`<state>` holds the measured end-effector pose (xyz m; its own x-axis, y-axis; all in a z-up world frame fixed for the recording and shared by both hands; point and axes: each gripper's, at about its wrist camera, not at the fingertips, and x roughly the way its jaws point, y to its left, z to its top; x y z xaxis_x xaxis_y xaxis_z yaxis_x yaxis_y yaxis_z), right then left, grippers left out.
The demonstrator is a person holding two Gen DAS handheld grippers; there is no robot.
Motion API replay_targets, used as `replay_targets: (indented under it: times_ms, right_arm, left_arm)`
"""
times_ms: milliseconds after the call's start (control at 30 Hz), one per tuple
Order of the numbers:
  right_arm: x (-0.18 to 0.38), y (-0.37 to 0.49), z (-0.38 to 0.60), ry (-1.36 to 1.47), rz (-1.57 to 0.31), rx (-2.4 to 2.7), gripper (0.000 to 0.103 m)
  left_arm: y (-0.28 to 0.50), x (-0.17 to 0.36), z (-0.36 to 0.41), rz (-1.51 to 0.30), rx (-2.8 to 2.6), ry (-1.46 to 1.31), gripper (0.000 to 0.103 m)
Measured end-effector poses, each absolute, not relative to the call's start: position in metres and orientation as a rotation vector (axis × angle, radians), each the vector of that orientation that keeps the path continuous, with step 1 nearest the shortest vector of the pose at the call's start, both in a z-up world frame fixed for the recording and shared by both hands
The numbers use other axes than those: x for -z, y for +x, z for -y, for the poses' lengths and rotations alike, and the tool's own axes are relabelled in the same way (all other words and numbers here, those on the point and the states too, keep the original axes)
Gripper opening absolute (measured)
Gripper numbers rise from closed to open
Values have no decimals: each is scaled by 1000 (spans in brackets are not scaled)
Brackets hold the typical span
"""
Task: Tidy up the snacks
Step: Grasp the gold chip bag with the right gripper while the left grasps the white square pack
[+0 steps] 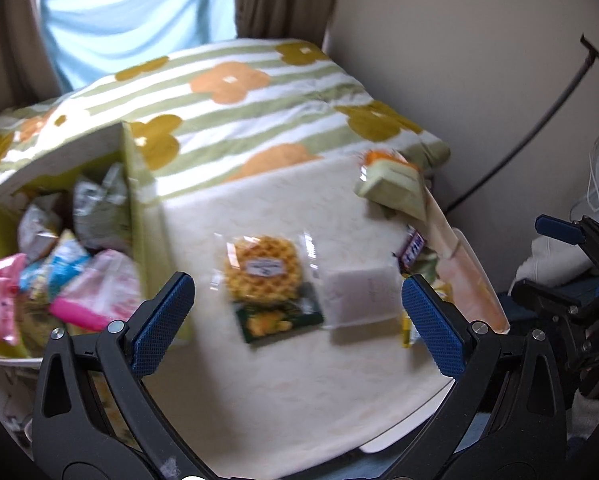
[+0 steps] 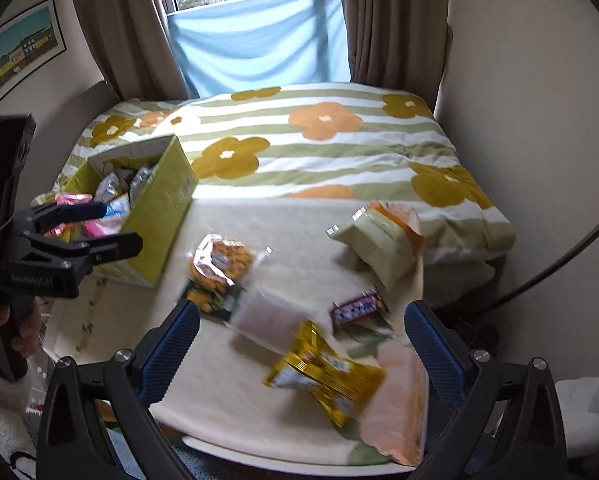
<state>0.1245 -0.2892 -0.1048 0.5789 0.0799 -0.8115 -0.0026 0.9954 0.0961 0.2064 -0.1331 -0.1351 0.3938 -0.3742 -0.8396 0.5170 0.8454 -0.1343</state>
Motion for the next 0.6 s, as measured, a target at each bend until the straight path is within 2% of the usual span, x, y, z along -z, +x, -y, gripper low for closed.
replay_targets:
  times_ms: [233,600]
  right_arm:
    - [152,105,320,43,-1014,-173,102]
    - [232,108,302,-164,-1082,-321,102]
  left_arm:
    - [197,174,168,-1071,533,190,103]
    - [208,228,203,-1129,591,346,103]
